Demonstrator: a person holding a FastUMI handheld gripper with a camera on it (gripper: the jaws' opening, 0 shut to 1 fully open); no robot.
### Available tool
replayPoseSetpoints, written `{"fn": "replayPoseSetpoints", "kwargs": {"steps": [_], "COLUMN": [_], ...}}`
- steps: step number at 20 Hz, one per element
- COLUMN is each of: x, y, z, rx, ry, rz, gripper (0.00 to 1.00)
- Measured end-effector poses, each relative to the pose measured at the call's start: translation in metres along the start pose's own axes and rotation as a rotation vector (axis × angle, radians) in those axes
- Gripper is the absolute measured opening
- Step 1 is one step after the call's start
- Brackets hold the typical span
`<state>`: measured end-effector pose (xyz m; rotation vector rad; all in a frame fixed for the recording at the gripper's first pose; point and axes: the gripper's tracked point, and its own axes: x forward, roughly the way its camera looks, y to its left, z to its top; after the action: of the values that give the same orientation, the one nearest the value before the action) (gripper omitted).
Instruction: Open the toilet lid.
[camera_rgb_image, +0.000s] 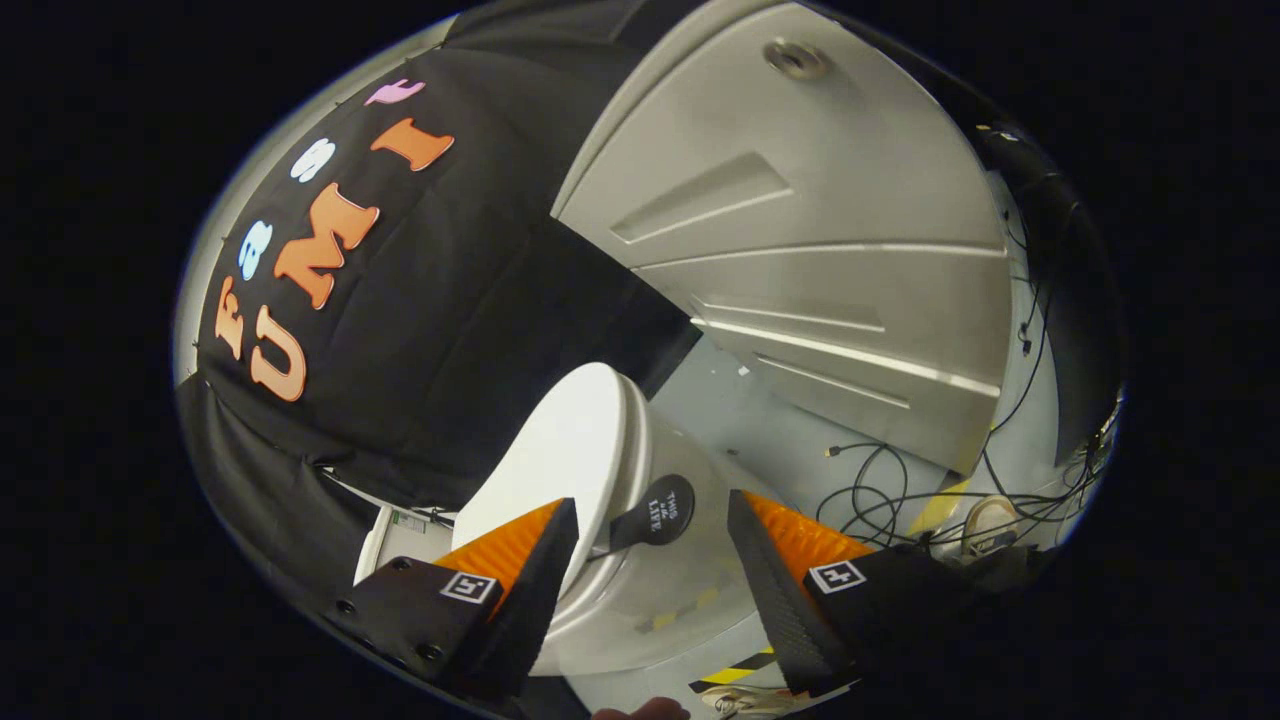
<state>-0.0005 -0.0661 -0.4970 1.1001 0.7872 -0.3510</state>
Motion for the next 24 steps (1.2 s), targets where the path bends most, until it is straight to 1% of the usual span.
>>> {"fn": "replayPoseSetpoints", "kwargs": {"steps": [3,4,6,8,10,11,14,17,18,20,21,22,23,24], "x": [0.01,0.015,0.019,0.023,0.034,0.033,0.037,0.034,0.037,0.037,0.036,0.037,0.027,0.03], "y": [-0.008,-0.009,-0.007,-0.006,-0.01,-0.01,0.002,0.002,0.003,0.001,0.0,0.004,0.006,0.008], "z": [0.006,0.009,0.014,0.014,0.005,0.002,0.0,0.0,-0.002,-0.004,-0.002,0.002,0.004,-0.001], "rx": [0.038,0.068,0.119,0.147,0.147,0.145,0.16,0.187,0.189,0.211,0.272,0.329,0.355,0.346], "ry": [-0.013,-0.02,-0.048,-0.061,-0.052,-0.047,-0.049,-0.071,-0.066,-0.038,-0.027,-0.021,-0.04,-0.052], "rz": [0.019,0.015,0.05,0.076,0.052,0.055,0.095,0.105,0.105,0.1,0.106,0.141,0.141,0.15], "gripper": [0.97,0.94,0.82,0.72,0.62,0.57,0.5,0.2,0.18,0.18,0.18,0.18,0.14,0.09]}}
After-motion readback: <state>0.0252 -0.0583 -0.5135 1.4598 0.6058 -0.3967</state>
